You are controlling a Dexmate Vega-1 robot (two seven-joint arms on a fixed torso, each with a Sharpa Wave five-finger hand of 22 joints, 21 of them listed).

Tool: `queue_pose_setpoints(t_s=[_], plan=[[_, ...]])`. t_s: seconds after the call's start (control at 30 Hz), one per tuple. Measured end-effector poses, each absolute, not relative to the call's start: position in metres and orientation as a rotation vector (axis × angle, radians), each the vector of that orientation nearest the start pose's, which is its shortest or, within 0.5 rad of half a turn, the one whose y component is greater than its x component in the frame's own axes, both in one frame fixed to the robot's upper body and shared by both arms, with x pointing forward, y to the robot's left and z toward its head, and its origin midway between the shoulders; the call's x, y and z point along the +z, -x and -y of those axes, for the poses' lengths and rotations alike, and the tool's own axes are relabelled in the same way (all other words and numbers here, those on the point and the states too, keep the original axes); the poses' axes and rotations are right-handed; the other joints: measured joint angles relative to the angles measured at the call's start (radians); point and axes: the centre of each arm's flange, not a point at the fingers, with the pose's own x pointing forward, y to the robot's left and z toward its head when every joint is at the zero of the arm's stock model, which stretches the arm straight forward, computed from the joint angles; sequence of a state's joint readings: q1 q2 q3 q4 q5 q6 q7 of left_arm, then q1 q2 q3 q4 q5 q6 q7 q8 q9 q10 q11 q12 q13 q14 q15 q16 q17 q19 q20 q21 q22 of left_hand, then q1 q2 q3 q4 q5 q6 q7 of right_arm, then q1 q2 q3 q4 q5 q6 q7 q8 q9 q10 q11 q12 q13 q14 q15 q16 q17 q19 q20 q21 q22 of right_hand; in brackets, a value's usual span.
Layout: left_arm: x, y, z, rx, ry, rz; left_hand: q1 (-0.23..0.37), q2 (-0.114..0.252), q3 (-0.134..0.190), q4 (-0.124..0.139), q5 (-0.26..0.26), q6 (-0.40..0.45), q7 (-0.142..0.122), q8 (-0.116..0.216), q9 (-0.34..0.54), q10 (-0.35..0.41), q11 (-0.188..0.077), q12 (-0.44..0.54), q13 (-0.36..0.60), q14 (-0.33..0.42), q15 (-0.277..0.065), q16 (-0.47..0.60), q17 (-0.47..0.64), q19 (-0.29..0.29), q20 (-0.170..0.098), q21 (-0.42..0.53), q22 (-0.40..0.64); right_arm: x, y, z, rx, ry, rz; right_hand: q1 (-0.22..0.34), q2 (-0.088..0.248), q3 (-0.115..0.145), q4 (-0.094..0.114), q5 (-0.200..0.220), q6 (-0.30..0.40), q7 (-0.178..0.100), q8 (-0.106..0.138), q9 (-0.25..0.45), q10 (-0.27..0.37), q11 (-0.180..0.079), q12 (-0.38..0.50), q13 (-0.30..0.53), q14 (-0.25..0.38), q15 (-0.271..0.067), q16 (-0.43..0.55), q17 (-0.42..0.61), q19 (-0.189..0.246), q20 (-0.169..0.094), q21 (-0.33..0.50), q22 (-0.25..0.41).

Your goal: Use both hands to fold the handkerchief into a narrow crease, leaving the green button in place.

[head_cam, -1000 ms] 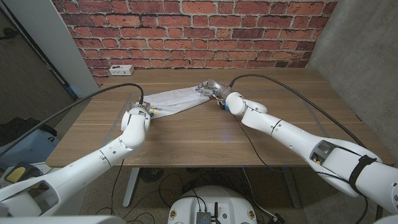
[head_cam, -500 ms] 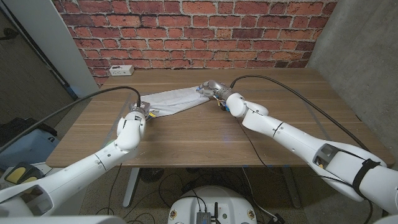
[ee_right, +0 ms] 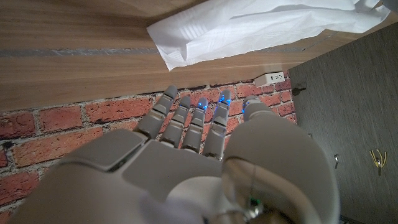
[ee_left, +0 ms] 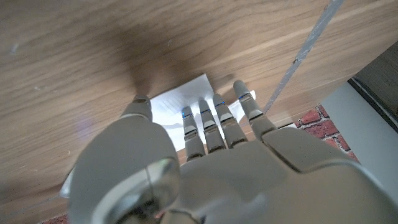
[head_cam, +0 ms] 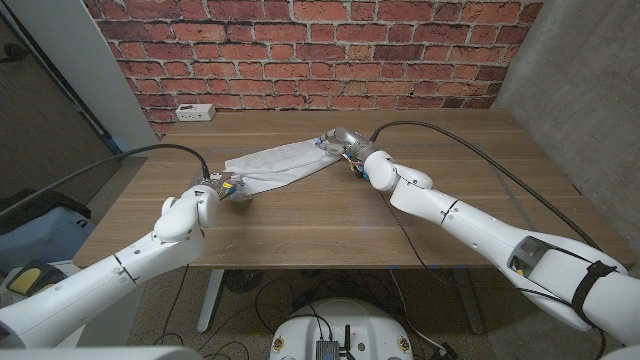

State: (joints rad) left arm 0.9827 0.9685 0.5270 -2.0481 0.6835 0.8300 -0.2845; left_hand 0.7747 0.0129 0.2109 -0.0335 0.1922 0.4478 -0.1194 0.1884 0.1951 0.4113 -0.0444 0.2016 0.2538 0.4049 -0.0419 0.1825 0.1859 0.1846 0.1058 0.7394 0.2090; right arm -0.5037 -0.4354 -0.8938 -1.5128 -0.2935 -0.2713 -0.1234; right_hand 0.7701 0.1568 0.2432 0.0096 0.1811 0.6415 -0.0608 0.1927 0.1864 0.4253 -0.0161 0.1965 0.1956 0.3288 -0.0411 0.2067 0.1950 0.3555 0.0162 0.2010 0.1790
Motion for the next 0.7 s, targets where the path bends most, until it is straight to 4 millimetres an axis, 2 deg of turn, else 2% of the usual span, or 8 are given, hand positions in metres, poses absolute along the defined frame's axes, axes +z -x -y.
queue_pose_setpoints(t_s=[0.07, 0.1, 0.17, 0.23, 0.3, 0.43, 0.53, 0.7], plan=[[-0.026, -0.551, -0.320, 0.242, -1.512, 0.029, 0.016, -0.015, 0.007, -0.023, 0.005, 0.040, -0.030, 0.017, 0.000, 0.029, -0.015, 0.018, 0.001, 0.018, -0.003, 0.012, 0.000, 0.014, -0.014, 0.001, -0.004, 0.031, -0.640, 0.056, 0.171, 1.091, 0.654, 0.000, 0.000, 0.000, 0.000, 0.000, 0.000, 0.000, 0.000, 0.000, 0.000, 0.000, 0.000, 0.000, 0.000, 0.000, 0.000, 0.000, 0.000, 0.000, 0.000, 0.000], [-0.024, -0.549, -0.320, 0.244, -1.509, 0.035, 0.030, -0.012, 0.011, -0.033, 0.009, 0.069, -0.037, 0.027, 0.000, 0.051, -0.022, 0.028, 0.003, 0.030, -0.003, 0.018, 0.001, 0.019, -0.019, 0.005, -0.005, 0.031, -0.640, 0.056, 0.171, 1.091, 0.655, 0.000, 0.000, 0.000, 0.000, 0.000, 0.000, 0.000, 0.000, 0.000, 0.004, -0.004, 0.000, 0.000, 0.000, 0.000, 0.000, 0.000, 0.000, 0.000, 0.000, 0.000], [-0.022, -0.544, -0.319, 0.240, -1.507, 0.052, 0.046, -0.002, 0.019, -0.047, 0.016, 0.123, -0.043, 0.043, 0.000, 0.096, -0.033, 0.050, 0.009, 0.055, -0.004, 0.030, 0.004, 0.026, -0.026, 0.012, -0.005, 0.031, -0.639, 0.056, 0.170, 1.090, 0.657, 0.000, 0.000, 0.002, -0.002, 0.000, 0.000, 0.000, 0.000, 0.000, 0.005, -0.005, 0.000, 0.000, 0.000, 0.000, 0.000, 0.000, 0.000, 0.000, 0.000, 0.000], [-0.022, -0.539, -0.320, 0.230, -1.492, 0.069, 0.057, 0.008, 0.028, -0.056, 0.016, 0.139, -0.044, 0.046, 0.000, 0.113, -0.034, 0.057, 0.014, 0.064, -0.006, 0.033, 0.008, 0.028, -0.028, 0.012, -0.005, 0.031, -0.639, 0.055, 0.169, 1.090, 0.661, 0.000, 0.000, 0.004, -0.004, 0.000, 0.000, 0.000, 0.000, 0.000, 0.005, -0.005, 0.000, 0.000, 0.000, 0.000, 0.000, 0.000, 0.000, 0.000, 0.000, 0.000], [-0.021, -0.536, -0.322, 0.211, -1.473, 0.083, 0.067, 0.008, 0.031, -0.065, 0.016, 0.130, -0.053, 0.039, 0.002, 0.110, -0.036, 0.057, 0.017, 0.061, -0.008, 0.033, 0.012, 0.028, -0.027, 0.012, -0.005, 0.032, -0.639, 0.055, 0.169, 1.089, 0.664, 0.000, 0.000, 0.004, -0.004, 0.000, 0.000, 0.000, 0.000, 0.000, 0.005, -0.005, 0.000, 0.000, 0.000, 0.000, 0.000, 0.000, 0.000, 0.000, 0.000, 0.000], [-0.010, -0.529, -0.325, 0.196, -1.470, 0.089, 0.085, -0.006, 0.027, -0.083, 0.016, 0.081, -0.068, 0.016, 0.003, 0.066, -0.052, 0.045, 0.023, 0.004, -0.004, 0.016, 0.011, 0.015, -0.029, 0.012, -0.005, 0.032, -0.638, 0.055, 0.165, 1.088, 0.667, 0.000, 0.000, 0.004, -0.004, 0.000, 0.000, 0.000, 0.000, 0.000, 0.005, -0.005, 0.000, 0.000, 0.000, 0.000, 0.000, 0.000, 0.000, 0.000, 0.000, 0.000], [-0.004, -0.527, -0.325, 0.196, -1.483, 0.067, 0.101, -0.006, 0.029, -0.095, 0.016, 0.064, -0.079, 0.011, 0.003, 0.044, -0.075, 0.039, 0.024, -0.020, -0.002, 0.011, 0.009, 0.009, -0.035, 0.012, -0.005, 0.032, -0.638, 0.055, 0.163, 1.086, 0.670, -0.004, 0.004, 0.004, -0.004, 0.000, 0.000, 0.000, 0.000, 0.000, 0.005, -0.005, 0.000, 0.000, 0.000, 0.000, 0.000, 0.000, 0.006, -0.005, 0.000, 0.000], [0.003, -0.527, -0.322, 0.195, -1.532, 0.018, 0.116, -0.021, 0.015, -0.109, 0.016, 0.044, -0.099, 0.007, 0.003, 0.034, -0.131, 0.032, 0.025, -0.050, 0.000, 0.011, 0.005, -0.017, -0.045, 0.010, -0.009, 0.031, -0.637, 0.054, 0.161, 1.083, 0.673, -0.004, 0.004, 0.008, 0.000, 0.000, 0.009, -0.002, 0.000, 0.000, 0.005, -0.005, 0.000, 0.000, 0.000, 0.000, 0.000, 0.000, 0.006, -0.006, 0.000, 0.000]])
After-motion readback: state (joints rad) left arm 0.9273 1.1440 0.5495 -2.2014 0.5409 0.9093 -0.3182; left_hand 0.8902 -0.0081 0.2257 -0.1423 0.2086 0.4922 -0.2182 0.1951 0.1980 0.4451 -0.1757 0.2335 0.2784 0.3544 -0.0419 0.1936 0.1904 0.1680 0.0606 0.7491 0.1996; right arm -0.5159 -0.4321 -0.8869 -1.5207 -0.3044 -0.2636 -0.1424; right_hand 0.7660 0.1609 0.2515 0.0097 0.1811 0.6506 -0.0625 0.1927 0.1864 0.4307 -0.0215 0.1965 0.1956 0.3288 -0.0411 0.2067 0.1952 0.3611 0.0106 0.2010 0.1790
